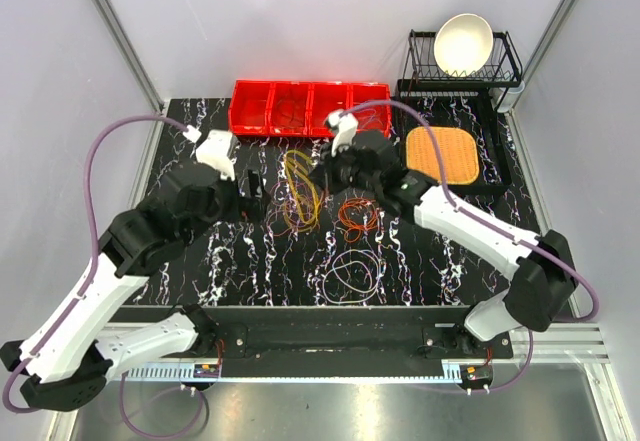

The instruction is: Untangle the cables

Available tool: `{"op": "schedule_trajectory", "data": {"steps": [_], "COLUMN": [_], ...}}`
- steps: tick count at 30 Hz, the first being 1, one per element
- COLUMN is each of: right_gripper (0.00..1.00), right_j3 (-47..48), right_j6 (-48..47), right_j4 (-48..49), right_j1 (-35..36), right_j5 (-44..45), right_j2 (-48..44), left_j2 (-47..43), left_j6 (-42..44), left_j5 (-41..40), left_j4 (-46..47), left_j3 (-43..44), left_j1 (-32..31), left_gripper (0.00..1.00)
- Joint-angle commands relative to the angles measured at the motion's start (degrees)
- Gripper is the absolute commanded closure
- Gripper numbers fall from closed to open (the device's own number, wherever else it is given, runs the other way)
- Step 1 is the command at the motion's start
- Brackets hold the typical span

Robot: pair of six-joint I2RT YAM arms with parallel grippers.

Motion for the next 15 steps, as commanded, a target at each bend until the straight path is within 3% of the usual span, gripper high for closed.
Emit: {"op": "schedule_trajectory", "data": {"steps": [1,5,15], "right_gripper": [1.0,1.0,1.0], "right_j3": [9.2,16.3,33.8], "right_j6": [2.6,1.2,-0.2], "right_j4": [-3.6,-9.2,-13.1], "right_j1": [-3.2,-4.2,-9.4], "right_j5": [4.3,8.2,10.0], "right_j2": [-2.1,2.3,13.2], "left_j2": [-3.9,-8.7,-15.6], "left_j6": [-4.4,-6.4,-7.9], "left_j5": [-3.6,-5.6,-8.0], "left_j4": [-0.3,-0.3,2.0], "left_j3": [-6.0,-14.3,-23.2], "left_j1": [0.2,0.2,0.2], "left_gripper": [0.01,0.01,0.01]}}
